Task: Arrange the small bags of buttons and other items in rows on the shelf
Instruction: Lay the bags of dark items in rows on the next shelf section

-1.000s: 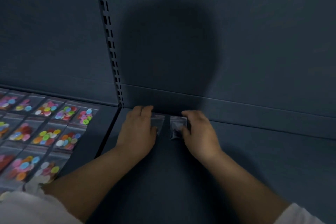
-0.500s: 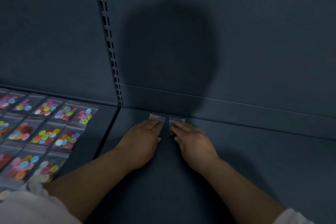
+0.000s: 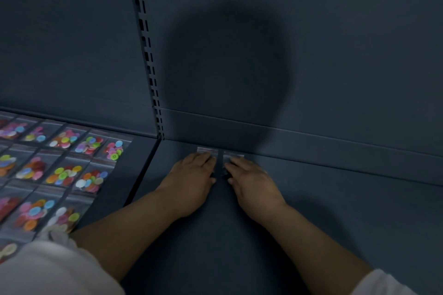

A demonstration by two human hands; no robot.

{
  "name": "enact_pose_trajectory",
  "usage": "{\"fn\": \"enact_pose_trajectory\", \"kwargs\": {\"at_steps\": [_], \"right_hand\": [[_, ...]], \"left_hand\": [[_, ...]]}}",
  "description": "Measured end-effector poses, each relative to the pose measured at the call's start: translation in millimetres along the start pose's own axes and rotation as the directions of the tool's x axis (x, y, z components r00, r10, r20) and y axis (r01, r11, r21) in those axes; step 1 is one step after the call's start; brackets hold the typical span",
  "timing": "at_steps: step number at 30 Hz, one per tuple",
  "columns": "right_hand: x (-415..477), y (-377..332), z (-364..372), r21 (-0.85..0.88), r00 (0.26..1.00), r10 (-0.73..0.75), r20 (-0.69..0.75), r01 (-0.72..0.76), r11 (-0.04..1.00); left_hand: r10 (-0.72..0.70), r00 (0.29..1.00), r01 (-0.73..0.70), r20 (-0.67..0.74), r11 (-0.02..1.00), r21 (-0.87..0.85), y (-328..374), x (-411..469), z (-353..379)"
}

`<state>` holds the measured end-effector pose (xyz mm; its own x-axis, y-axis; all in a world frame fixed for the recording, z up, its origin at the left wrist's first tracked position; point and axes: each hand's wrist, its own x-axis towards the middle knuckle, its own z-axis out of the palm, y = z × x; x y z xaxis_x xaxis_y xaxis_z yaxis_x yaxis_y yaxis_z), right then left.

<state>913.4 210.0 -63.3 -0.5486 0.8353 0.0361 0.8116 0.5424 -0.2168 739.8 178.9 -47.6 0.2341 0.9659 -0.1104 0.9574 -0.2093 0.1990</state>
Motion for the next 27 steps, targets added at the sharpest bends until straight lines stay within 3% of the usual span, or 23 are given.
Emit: {"fn": "enact_pose_trajectory", "kwargs": {"at_steps": [7,18,27], "right_hand": [[-2.8,-7.3,-11.0,0.038,0.999,0.028,0.037,-0.03,0.999],[-5.9,-45.4,-27.5,0.033,0.991,-0.041,-0.124,0.046,0.998],[-2.4,-139.8,-45.6,-0.034,0.987,-0.14,-0.076,0.138,0.99]], "left_hand": [[0.002,1.0,-0.001,0.004,0.998,-0.056,-0.6,-1.2,-1.4],[-0.088,0.976,0.092,-0.197,0.996,0.009,-13.6,-47.4,-30.9],[-0.183,0.913,0.21,-0.364,0.977,0.035,-67.4,-141.7,-62.9]]}}
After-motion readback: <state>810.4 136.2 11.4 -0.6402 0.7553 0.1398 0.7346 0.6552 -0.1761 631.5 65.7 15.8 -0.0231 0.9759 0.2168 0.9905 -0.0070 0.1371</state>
